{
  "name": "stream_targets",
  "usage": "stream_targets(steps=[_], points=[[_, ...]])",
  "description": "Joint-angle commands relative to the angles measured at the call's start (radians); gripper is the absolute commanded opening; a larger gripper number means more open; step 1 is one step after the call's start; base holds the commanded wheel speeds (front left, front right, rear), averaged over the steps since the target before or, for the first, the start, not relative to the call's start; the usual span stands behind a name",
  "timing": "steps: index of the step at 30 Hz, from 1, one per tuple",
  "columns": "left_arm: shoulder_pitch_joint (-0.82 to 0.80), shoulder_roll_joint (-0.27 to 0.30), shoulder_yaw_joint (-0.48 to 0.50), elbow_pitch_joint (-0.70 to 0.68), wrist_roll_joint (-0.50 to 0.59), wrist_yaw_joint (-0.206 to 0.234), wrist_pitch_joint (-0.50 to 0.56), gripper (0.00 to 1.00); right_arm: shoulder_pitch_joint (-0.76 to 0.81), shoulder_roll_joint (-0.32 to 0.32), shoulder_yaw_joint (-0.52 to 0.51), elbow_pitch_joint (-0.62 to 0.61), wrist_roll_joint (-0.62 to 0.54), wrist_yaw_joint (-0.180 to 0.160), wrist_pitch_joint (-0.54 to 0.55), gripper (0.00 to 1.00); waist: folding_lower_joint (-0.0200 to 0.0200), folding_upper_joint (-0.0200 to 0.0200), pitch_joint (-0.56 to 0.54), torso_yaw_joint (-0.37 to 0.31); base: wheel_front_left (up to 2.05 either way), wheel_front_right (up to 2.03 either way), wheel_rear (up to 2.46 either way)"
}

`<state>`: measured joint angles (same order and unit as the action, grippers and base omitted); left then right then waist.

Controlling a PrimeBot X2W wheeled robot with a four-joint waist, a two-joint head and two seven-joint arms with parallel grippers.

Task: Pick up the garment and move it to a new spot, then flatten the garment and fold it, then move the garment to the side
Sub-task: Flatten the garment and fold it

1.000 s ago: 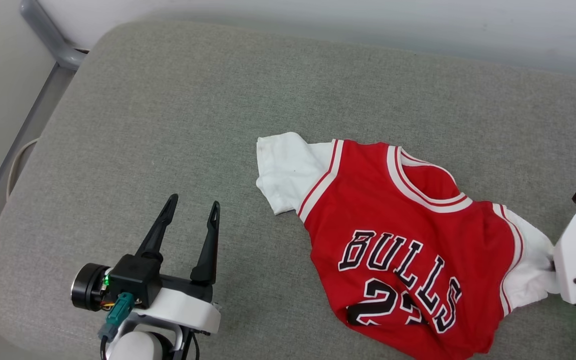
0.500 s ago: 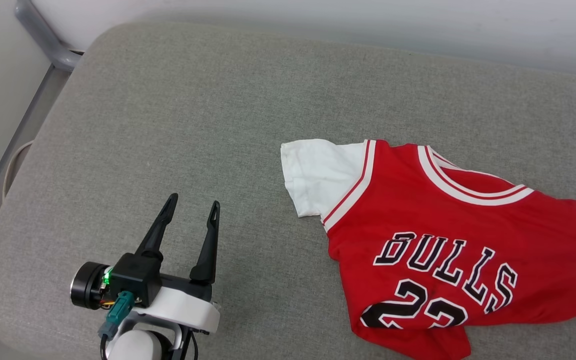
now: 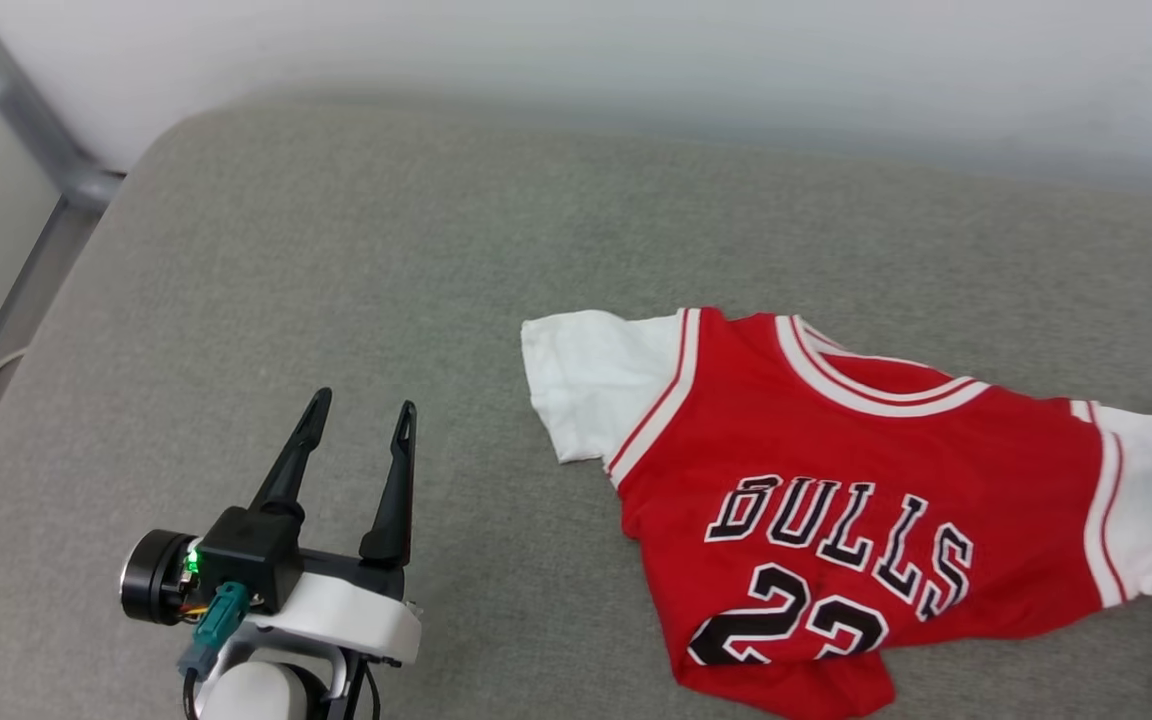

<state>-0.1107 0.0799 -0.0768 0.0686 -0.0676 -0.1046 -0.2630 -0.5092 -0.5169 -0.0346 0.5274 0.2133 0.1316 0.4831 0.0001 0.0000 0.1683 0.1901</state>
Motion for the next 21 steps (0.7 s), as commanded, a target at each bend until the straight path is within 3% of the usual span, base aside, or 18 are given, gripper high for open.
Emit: stream_targets(steps=[1,6,12,17,21], points=[[0.019,-0.001,0.009,-0.002,-0.007,0.001,-0.002,1.0,0.034,0.027,0.021,-0.05,0.029,-0.002,-0.114,1.0,-0.0001,0.0,-0.055,-0.059,0.0,0.0,0.0],[0.046,-0.005,0.02,-0.011,-0.017,0.0,-0.002,1.0,0.107,0.079,0.023,-0.147,0.081,-0.002,-0.273,1.0,-0.0001,0.0,-0.089,-0.102,0.0,0.0,0.0],[0.072,-0.011,0.033,-0.029,-0.04,-0.006,-0.002,1.0,0.254,0.208,-0.034,-0.296,0.111,-0.002,-0.444,1.0,-0.0001,0.0,-0.108,-0.134,0.0,0.0,0.0],[0.088,-0.014,0.037,-0.037,-0.054,-0.01,-0.002,1.0,0.374,0.328,-0.085,-0.388,0.103,-0.001,-0.539,1.0,-0.0001,0.0,-0.104,-0.157,0.0,0.0,0.0],[0.091,-0.009,0.038,-0.042,-0.051,-0.015,-0.002,1.0,0.416,0.383,-0.102,-0.406,0.11,-0.001,-0.575,1.0,-0.0001,0.0,-0.095,-0.179,0.0,0.0,0.0]])
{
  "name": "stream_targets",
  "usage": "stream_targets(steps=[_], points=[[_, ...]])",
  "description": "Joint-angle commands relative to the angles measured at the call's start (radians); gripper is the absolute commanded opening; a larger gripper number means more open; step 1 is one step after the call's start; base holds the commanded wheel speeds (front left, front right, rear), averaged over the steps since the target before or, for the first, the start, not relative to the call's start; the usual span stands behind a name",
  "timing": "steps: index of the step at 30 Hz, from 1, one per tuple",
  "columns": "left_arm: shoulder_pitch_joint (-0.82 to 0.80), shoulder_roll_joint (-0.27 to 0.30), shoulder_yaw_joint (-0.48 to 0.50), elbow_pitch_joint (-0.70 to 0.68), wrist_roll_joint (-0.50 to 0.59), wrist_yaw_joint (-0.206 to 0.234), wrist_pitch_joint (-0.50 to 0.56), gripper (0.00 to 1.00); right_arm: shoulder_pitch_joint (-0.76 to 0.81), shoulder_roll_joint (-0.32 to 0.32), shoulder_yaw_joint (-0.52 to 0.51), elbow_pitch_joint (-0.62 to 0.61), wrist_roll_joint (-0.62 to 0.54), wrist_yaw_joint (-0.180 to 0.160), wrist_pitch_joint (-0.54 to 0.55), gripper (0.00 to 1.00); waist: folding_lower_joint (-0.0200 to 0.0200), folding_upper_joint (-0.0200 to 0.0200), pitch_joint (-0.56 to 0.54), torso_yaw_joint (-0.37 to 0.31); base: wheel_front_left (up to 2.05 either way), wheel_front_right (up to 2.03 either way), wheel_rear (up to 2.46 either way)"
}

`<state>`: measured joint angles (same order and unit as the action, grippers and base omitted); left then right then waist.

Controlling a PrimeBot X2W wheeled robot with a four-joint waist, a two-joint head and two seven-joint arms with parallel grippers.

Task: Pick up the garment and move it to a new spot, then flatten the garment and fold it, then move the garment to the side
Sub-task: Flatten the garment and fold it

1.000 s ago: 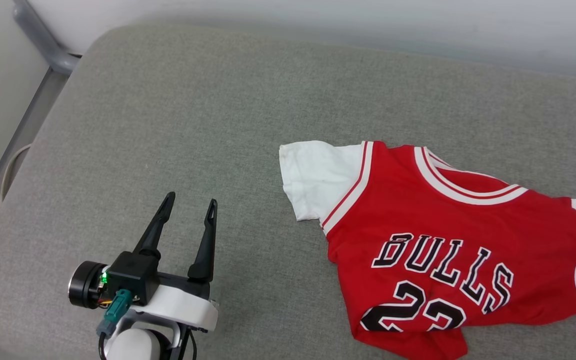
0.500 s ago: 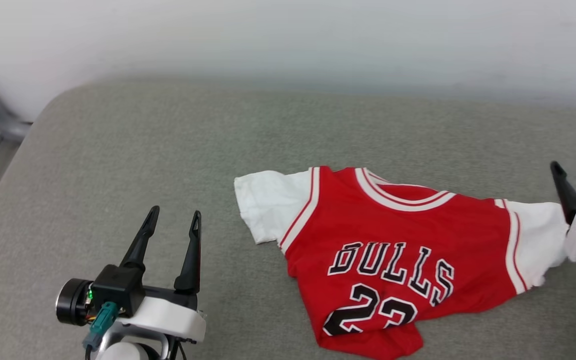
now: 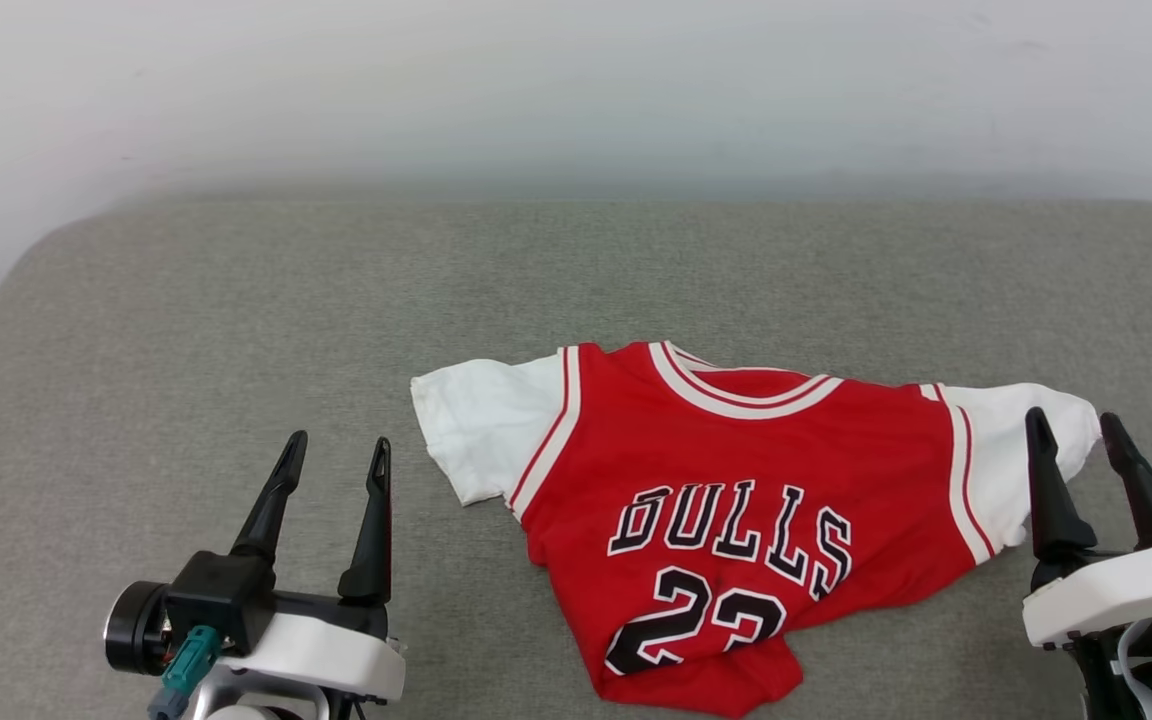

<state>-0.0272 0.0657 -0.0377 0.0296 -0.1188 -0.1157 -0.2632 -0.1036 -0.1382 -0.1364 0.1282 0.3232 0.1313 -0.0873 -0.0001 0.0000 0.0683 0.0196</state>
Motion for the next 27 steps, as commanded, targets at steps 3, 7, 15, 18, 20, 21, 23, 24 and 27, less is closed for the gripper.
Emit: stream_targets(steps=[3,7,15,18,20,21,23,24,27], points=[[-0.014,0.019,-0.008,-0.011,0.007,-0.007,-0.002,1.0,0.016,0.013,0.01,-0.014,-0.003,-0.001,-0.012,1.0,0.0001,0.0,0.018,-0.028,0.0,0.0,0.0],[-0.069,0.068,-0.014,0.014,0.001,-0.012,0.013,1.0,0.005,0.013,0.011,-0.035,-0.011,-0.001,-0.006,1.0,0.0001,0.0,0.045,-0.054,0.0,0.0,0.0],[-0.34,0.263,-0.147,0.093,-0.158,-0.015,0.341,1.0,-0.013,0.015,0.002,-0.059,-0.029,-0.001,-0.01,1.0,0.0001,0.0,0.145,-0.106,0.0,0.0,0.0],[-0.444,0.33,-0.19,0.13,-0.276,-0.014,0.53,1.0,-0.025,0.022,0.005,-0.058,-0.033,-0.001,-0.02,1.0,0.0001,0.0,0.182,-0.122,0.0,0.0,0.0],[-0.506,0.386,-0.239,0.14,-0.328,-0.014,0.674,1.0,-0.031,0.027,0.016,-0.053,-0.037,-0.001,-0.025,1.0,0.0001,0.0,0.207,-0.134,0.0,0.0,0.0],[-0.54,0.411,-0.258,0.142,-0.352,-0.014,0.732,1.0,-0.037,0.028,0.02,-0.051,-0.037,-0.001,-0.029,1.0,0.0001,0.0,0.219,-0.138,0.0,0.0,0.0],[-0.583,0.444,-0.294,0.148,-0.406,-0.014,0.834,1.0,-0.051,0.029,0.027,-0.047,-0.038,-0.001,-0.036,1.0,0.0001,0.0,0.239,-0.146,0.0,0.0,0.0],[-0.596,0.463,-0.327,0.146,-0.432,-0.014,0.888,1.0,-0.055,0.032,0.03,-0.046,-0.038,-0.001,-0.04,1.0,0.0001,0.0,0.249,-0.15,0.0,0.0,0.0],[-0.654,0.535,-0.388,0.144,-0.477,-0.014,0.979,1.0,-0.068,0.038,0.034,-0.042,-0.038,-0.001,-0.05,1.0,0.0001,0.0,0.279,-0.16,0.0,0.0,0.0]])
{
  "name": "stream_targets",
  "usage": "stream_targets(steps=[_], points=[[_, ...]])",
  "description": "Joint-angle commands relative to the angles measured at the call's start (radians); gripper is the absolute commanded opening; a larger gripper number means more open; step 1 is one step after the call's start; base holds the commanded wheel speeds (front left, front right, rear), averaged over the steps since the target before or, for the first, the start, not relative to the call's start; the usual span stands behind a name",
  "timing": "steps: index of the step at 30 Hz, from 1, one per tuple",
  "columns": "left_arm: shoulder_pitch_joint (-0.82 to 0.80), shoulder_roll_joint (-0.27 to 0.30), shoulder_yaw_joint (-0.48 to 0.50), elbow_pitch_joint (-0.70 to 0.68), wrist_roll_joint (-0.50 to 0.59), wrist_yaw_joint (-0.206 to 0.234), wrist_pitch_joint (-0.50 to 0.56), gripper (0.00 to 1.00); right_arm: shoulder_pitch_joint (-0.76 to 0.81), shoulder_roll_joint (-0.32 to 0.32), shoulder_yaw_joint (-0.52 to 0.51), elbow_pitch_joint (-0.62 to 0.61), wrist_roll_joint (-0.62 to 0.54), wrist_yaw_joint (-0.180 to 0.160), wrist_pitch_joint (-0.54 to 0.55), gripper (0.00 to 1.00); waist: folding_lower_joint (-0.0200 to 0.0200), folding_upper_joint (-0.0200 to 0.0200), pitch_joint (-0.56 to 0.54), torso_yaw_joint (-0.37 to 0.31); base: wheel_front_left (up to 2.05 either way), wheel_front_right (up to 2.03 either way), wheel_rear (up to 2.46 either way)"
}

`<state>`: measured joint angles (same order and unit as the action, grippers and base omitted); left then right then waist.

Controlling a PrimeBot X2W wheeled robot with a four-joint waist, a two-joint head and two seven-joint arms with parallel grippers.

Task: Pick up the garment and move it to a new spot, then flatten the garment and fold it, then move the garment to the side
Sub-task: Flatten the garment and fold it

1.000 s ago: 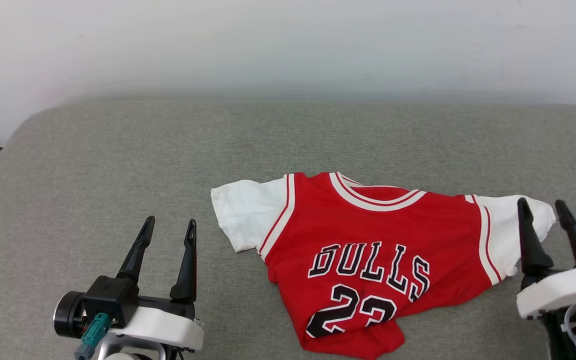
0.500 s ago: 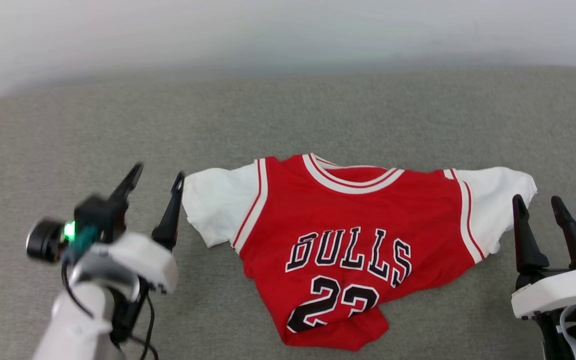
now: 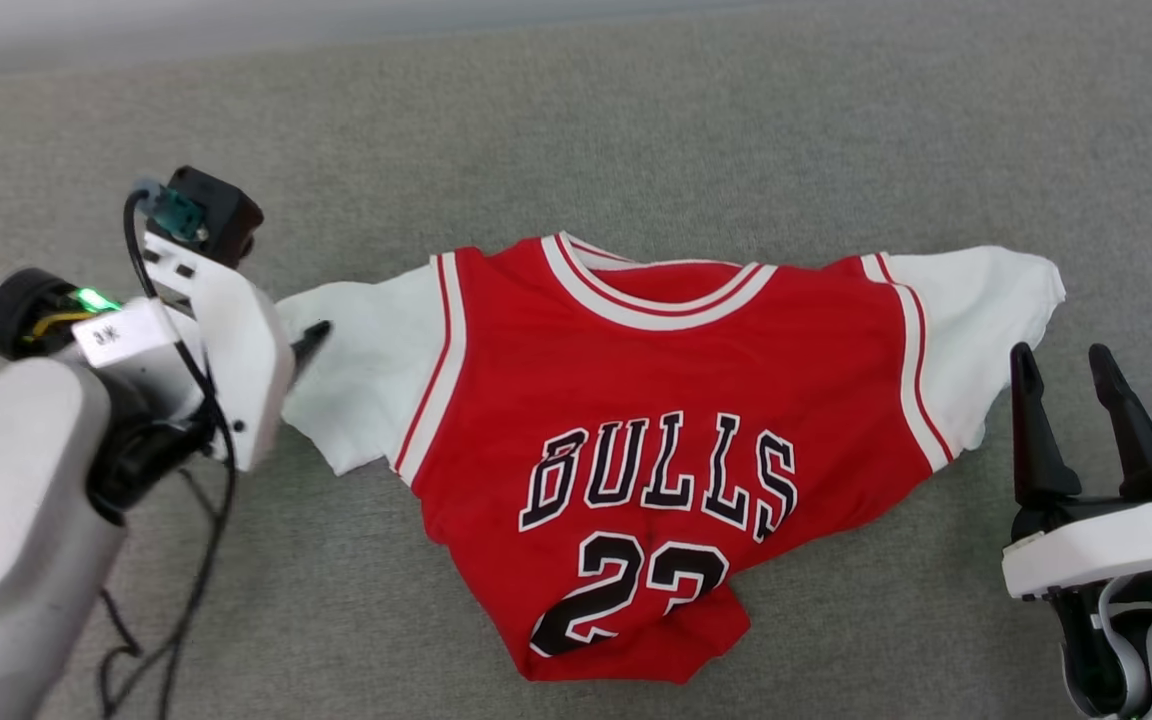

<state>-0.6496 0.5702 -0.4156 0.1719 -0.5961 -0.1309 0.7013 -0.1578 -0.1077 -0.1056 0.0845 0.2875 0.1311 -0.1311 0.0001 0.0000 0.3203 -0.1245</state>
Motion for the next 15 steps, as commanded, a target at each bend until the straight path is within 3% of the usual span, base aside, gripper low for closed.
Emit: stream_targets(steps=[1,6,15], points=[[-0.041,0.046,-0.029,0.007,-0.009,0.001,0.033,1.0,-0.019,0.009,0.004,0.005,-0.003,-0.001,-0.008,1.0,-0.0001,0.0,0.035,-0.019,0.0,0.0,0.0],[-0.074,0.093,-0.078,0.055,-0.028,0.001,0.074,1.0,-0.033,0.014,0.015,0.018,-0.002,-0.001,-0.02,1.0,-0.0001,0.0,0.062,-0.032,0.0,0.0,0.0],[-0.084,0.102,-0.106,0.137,-0.045,0.001,0.055,1.0,-0.041,0.015,0.041,0.034,-0.008,-0.001,-0.022,1.0,-0.0001,0.0,0.083,-0.041,0.0,0.0,0.0]])
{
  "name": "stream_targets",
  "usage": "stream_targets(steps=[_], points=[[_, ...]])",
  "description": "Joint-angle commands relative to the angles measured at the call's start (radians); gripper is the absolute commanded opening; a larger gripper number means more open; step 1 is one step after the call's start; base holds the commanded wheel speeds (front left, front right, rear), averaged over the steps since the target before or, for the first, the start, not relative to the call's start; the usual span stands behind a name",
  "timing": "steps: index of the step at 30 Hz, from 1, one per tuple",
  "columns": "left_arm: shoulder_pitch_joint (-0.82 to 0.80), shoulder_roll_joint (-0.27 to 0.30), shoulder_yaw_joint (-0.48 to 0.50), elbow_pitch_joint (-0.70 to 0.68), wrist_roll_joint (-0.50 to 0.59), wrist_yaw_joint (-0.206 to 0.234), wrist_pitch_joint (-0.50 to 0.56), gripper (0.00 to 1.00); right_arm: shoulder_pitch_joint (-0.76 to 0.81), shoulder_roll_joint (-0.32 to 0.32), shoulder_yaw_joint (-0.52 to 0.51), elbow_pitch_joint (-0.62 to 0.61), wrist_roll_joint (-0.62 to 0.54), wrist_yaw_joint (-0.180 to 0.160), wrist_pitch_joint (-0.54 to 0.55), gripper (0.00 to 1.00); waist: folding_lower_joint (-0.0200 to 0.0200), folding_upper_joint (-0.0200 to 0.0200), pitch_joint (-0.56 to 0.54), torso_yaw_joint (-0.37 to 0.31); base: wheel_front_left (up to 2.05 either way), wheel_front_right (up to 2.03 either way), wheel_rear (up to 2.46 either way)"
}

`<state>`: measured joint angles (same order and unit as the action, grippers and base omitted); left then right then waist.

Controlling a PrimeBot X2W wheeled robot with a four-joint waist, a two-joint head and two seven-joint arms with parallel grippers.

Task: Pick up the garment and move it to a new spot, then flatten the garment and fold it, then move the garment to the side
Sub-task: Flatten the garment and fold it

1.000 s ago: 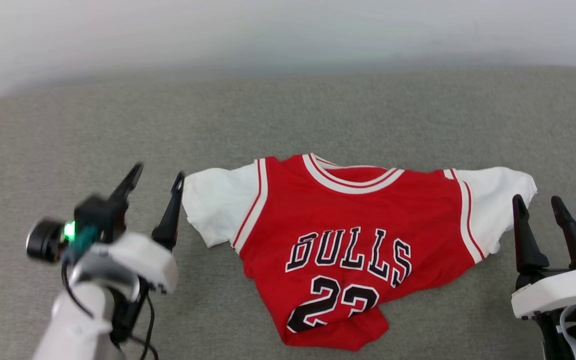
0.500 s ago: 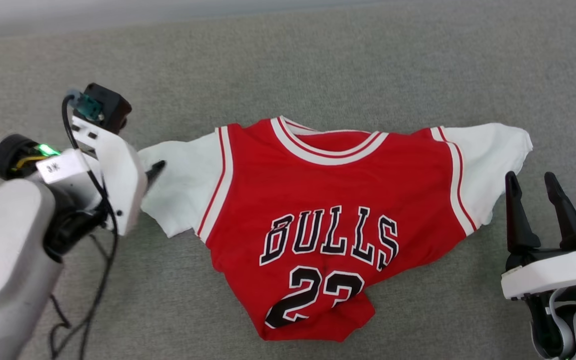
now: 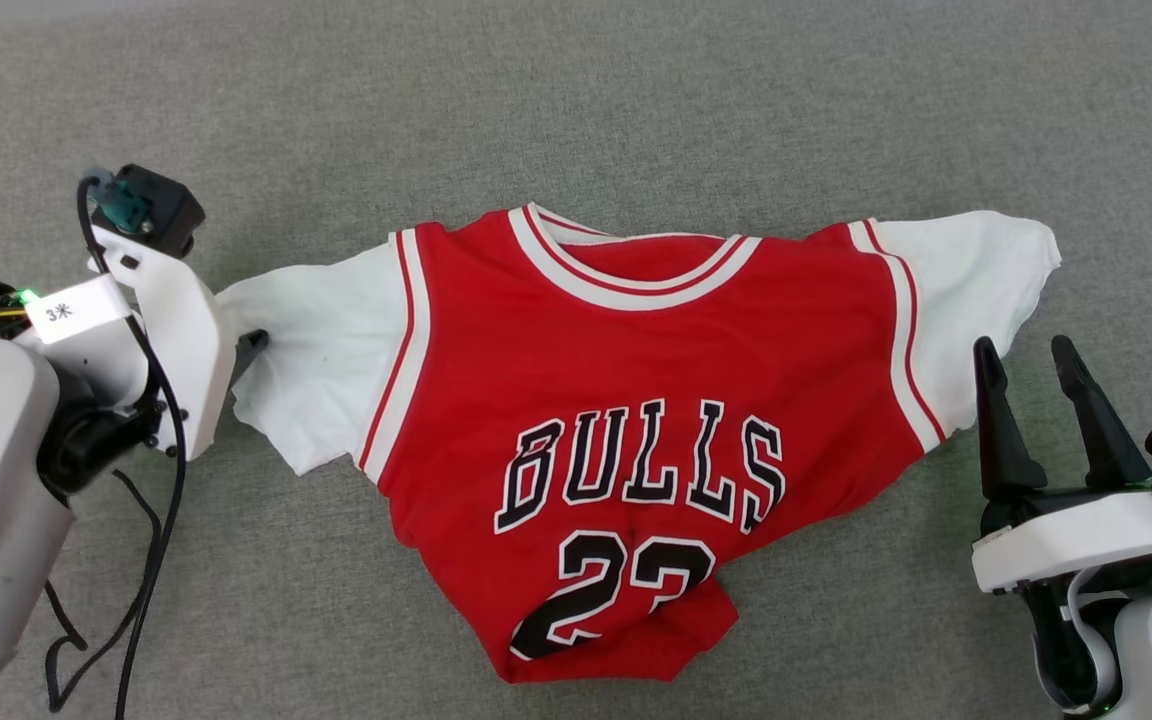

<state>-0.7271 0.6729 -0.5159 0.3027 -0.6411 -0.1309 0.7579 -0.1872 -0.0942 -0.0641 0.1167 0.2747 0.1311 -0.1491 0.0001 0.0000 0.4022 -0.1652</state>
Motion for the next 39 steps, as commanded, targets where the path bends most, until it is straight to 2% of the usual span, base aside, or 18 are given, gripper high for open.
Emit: stream_targets(steps=[1,6,7,8,9,13,20,21,22,26,30,34,39], points=[[-0.01,0.003,-0.008,0.016,-0.001,0.001,-0.005,1.0,-0.013,0.001,0.001,0.001,0.005,-0.001,-0.004,1.0,-0.0001,0.0,0.005,-0.001,0.0,0.0,0.0],[-0.01,-0.004,-0.027,0.063,-0.012,0.002,0.011,1.0,-0.016,-0.004,0.006,-0.005,0.006,-0.001,-0.001,1.0,-0.0001,0.0,0.02,-0.001,0.0,0.0,0.0],[-0.005,-0.011,-0.03,0.07,-0.024,0.001,0.016,0.85,-0.016,-0.004,0.006,-0.006,0.005,-0.001,0.0,1.0,-0.0001,0.0,0.021,-0.001,0.0,0.0,0.0],[0.001,-0.018,-0.036,0.073,-0.039,0.001,0.023,0.33,-0.016,-0.005,0.006,-0.007,0.004,-0.001,0.001,1.0,-0.0001,0.0,0.021,-0.001,0.0,0.0,0.0],[0.006,-0.023,-0.04,0.075,-0.054,0.001,0.026,0.0,-0.015,-0.005,0.006,-0.009,0.003,-0.001,0.002,1.0,-0.0001,0.0,0.02,-0.001,0.0,0.0,0.0],[0.018,-0.017,-0.023,0.071,-0.1,0.001,0.019,0.0,-0.011,-0.013,0.005,-0.009,-0.006,-0.001,0.01,1.0,-0.0001,0.0,0.005,0.002,0.0,0.0,0.0],[0.055,0.014,0.039,-0.034,-0.105,0.039,-0.098,0.0,-0.012,-0.056,-0.013,-0.014,-0.027,-0.001,0.074,1.0,-0.0001,0.0,-0.041,0.018,0.0,0.0,0.0],[0.101,0.011,0.083,-0.112,-0.125,0.074,-0.165,0.0,-0.032,-0.085,-0.017,0.002,-0.042,-0.001,0.148,1.0,-0.0001,0.0,-0.058,0.027,0.0,0.0,0.0],[0.119,0.008,0.096,-0.144,-0.134,0.086,-0.184,0.0,-0.037,-0.105,-0.017,0.01,-0.049,-0.001,0.18,1.0,-0.0001,0.0,-0.063,0.033,0.0,0.0,0.0],[0.189,0.03,0.129,-0.271,-0.142,0.123,-0.223,0.0,-0.084,-0.177,-0.001,0.026,-0.025,-0.001,0.333,1.0,-0.0001,0.0,-0.075,0.055,0.0,0.0,0.0],[0.252,0.054,0.151,-0.39,-0.146,0.156,-0.236,0.0,-0.146,-0.284,0.053,0.043,0.018,-0.001,0.527,1.0,-0.0001,0.0,-0.071,0.077,0.0,0.0,0.0],[0.291,0.066,0.159,-0.489,-0.147,0.172,-0.245,0.0,-0.228,-0.366,0.065,0.081,0.039,-0.001,0.704,1.0,-0.0001,0.0,-0.051,0.104,0.0,0.0,0.0],[0.304,0.051,0.143,-0.56,-0.135,0.175,-0.255,0.0,-0.327,-0.426,0.104,0.134,0.058,-0.001,0.831,1.0,-0.0001,0.0,-0.021,0.144,0.0,0.0,0.0]])
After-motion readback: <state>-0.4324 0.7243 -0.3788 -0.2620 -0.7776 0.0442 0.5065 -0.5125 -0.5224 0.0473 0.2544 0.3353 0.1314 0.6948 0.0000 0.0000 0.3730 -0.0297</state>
